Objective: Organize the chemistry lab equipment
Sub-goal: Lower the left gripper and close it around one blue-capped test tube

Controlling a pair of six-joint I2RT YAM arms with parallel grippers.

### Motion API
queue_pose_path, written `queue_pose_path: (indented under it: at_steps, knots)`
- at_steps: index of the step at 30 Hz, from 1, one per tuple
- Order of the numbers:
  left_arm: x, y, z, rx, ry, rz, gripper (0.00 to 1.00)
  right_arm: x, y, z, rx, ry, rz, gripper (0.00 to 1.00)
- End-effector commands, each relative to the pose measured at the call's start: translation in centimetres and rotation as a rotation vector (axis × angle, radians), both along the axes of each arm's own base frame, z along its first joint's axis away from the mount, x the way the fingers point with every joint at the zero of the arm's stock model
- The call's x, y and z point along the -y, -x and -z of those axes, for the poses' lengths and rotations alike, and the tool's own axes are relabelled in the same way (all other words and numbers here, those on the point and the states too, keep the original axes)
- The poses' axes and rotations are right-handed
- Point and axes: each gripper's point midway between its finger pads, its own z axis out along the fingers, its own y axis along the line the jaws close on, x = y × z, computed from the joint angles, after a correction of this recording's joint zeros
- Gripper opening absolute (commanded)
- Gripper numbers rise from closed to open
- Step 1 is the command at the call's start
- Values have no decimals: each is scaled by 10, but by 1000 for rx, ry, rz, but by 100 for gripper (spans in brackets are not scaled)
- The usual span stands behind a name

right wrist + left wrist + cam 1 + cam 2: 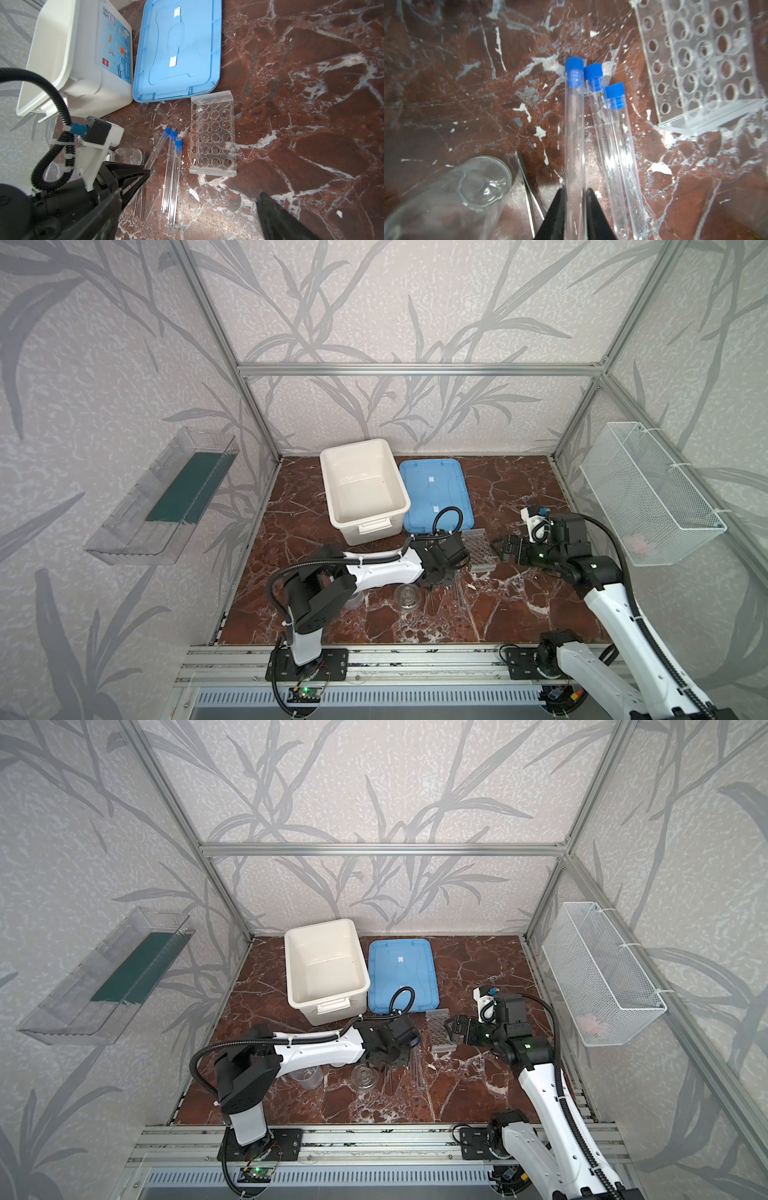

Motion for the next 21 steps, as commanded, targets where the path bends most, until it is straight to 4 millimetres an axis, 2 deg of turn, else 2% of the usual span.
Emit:
queue_pose_path:
  at_steps: [1,6,15,21]
  knots:
    - [-1,-11,-8,47,36,-16,21,-6,-3,-1,8,-44,-13,100]
    - [-7,-2,22,-72,2,-31,21,-8,-2,4,-16,-54,-20,99]
    - [-8,5,42,-129,-114,-8,22,-3,-1,4,-9,-34,-9,99]
    - [-13,6,43,-116,-233,10,27,-1,0,1,0,-28,-2,100]
